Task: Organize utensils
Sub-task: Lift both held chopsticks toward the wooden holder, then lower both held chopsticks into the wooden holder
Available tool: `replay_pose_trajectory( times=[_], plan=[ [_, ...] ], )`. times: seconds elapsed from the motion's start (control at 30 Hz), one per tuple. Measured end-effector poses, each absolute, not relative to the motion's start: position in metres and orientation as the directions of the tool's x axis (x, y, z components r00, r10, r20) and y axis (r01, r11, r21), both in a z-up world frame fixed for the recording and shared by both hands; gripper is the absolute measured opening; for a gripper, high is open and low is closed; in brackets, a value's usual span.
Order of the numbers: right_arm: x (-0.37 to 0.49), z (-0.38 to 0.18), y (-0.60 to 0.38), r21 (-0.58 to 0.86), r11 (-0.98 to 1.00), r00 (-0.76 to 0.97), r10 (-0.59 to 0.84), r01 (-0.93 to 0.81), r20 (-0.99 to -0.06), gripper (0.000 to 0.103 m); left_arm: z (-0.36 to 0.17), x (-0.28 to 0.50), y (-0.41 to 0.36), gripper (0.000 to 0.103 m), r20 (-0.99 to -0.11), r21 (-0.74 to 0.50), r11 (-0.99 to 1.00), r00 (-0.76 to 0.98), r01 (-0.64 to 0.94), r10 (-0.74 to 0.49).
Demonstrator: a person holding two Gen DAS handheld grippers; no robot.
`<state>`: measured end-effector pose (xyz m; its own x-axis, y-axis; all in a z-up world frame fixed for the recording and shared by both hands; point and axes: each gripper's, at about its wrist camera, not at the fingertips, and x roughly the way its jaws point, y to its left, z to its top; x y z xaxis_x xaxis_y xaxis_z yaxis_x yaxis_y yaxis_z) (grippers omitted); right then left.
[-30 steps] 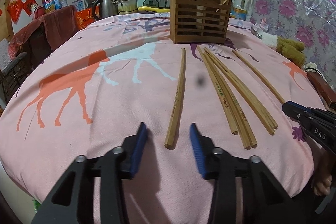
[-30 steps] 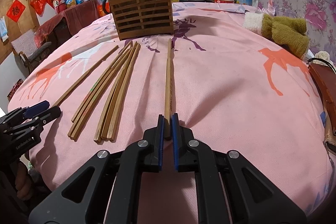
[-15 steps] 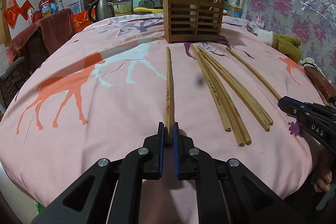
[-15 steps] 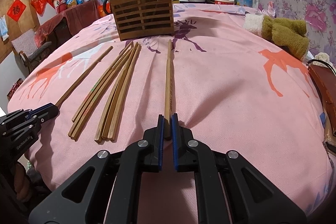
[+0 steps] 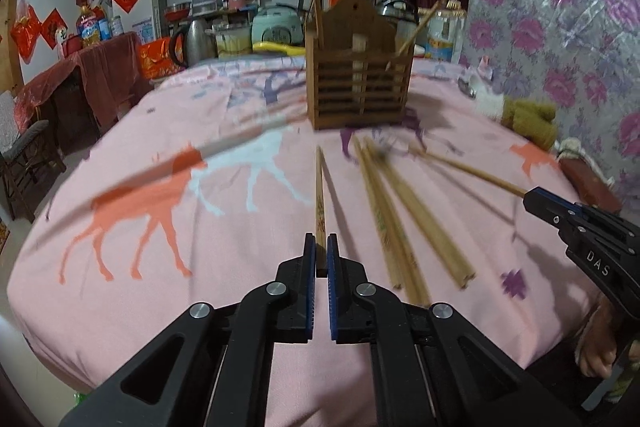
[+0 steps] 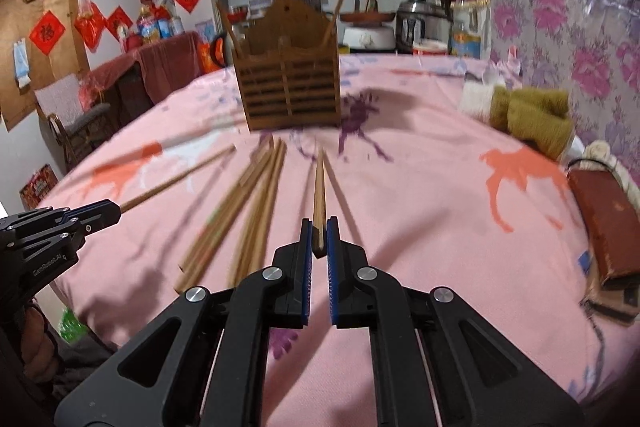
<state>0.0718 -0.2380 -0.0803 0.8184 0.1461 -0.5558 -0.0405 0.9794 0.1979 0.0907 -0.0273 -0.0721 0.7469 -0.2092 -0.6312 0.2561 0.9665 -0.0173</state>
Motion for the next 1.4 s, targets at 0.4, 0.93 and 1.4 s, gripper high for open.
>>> replay_pose_trajectory(
  times=[0.4,0.93,1.4],
  plan=[
    [0.089,-0.017,-0.258,0.264,0.962,0.879,0.182,-0.067,-0.441,0.007,0.012,0.118,-0.045,0.006,-0.551,-0.033,0.947,0.785,0.320,-0.284],
    [0.107,-0.041,-0.266,0.287,0.946,0.776,0.295,-0.154,-0.557,0.017,0.054,0.168,-0.068,0.006,-0.542,-0.053,0.918,0.761,0.393,-0.357],
    [0.045,-0.133,-0.260,0.214,0.958,0.585,0.285,-0.190,-0.760,0.024,0.049,0.167,-0.064,0.006,-0.541,-0.060,0.926,0.767,0.374,-0.345]
  ],
)
